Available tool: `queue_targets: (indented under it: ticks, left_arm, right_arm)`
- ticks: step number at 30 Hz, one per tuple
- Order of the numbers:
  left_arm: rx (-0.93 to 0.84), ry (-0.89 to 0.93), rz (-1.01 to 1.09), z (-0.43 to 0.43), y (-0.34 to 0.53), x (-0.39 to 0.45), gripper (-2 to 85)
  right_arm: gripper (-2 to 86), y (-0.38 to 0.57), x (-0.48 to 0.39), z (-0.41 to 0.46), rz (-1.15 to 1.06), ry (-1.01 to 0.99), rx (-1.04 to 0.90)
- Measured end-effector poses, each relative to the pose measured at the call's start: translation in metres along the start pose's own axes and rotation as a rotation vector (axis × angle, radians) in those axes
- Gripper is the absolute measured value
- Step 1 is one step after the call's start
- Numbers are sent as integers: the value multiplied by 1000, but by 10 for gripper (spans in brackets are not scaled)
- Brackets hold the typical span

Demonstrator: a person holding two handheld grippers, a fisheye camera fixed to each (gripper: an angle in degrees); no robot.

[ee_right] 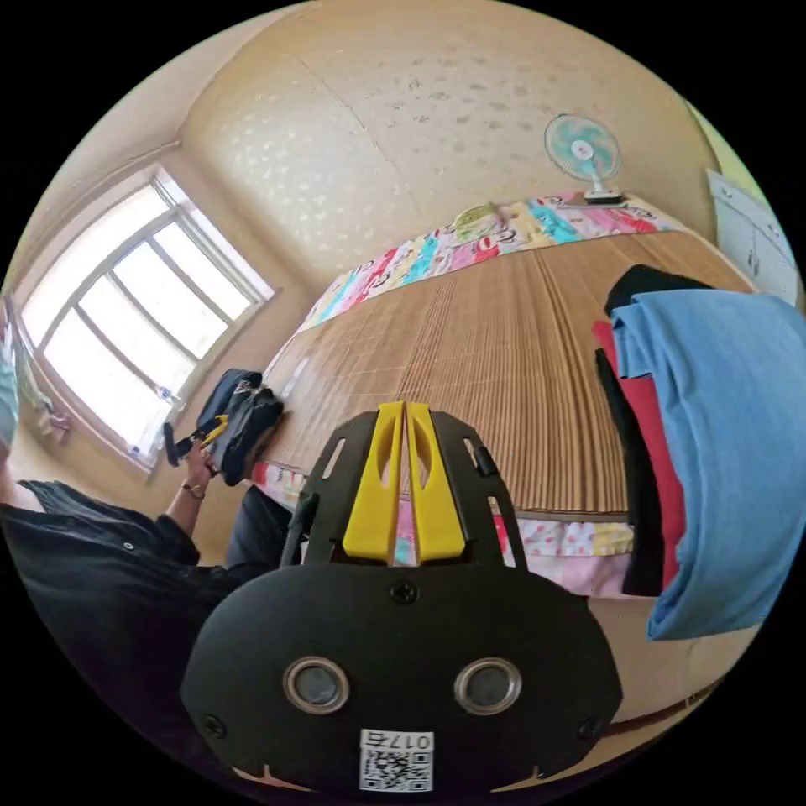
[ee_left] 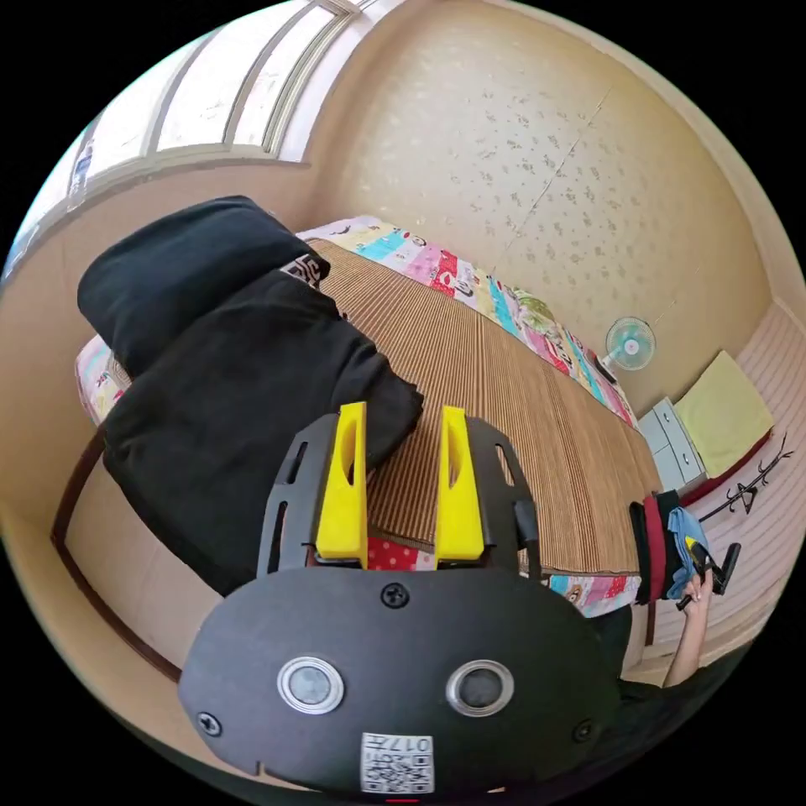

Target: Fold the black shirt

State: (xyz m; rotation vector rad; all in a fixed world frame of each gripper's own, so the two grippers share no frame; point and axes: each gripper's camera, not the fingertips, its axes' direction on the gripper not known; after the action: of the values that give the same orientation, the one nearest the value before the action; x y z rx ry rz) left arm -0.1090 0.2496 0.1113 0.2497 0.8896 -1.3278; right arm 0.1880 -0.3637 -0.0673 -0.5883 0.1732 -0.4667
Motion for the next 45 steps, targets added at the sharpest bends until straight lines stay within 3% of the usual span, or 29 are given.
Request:
queue_targets:
  ticks: [5,8,13,18,21,24,28,30,36,45]
  left_arm:
    - [-242,-47,-92,64,-48,-12,103]
    - [-227,-17,-121,48,-54,-15,60]
    - [-105,419,-174,-12,-72,-38,28]
    - [-19,939,466,-102,-116,84,22]
    - [-76,1282,717,-119,-116,167,19]
    - [-147,1530,830,-111,-93,243,17]
    - [-338,1577,704,-50,-53,306,15]
    - [-451,1592,588,-8,-19,324,9]
    - [-472,1897,486,8,16,330,-2]
    - [-498,1689,572,-3,-5,334,-4]
  right_arm:
    - [4,30,32,9,102,-341,85]
    - [3,54,56,8,190,-450,134]
    - [4,101,84,-48,293,-335,412]
    - [4,114,92,-76,275,-175,479]
    - [5,108,87,-59,235,-195,467]
    - [8,97,72,-30,151,-273,420]
    - [14,88,43,11,10,-340,323]
    - [26,86,19,50,-95,-416,177]
    - [77,100,-47,131,-288,-308,-91]
    - [95,105,-140,242,-580,-284,-221]
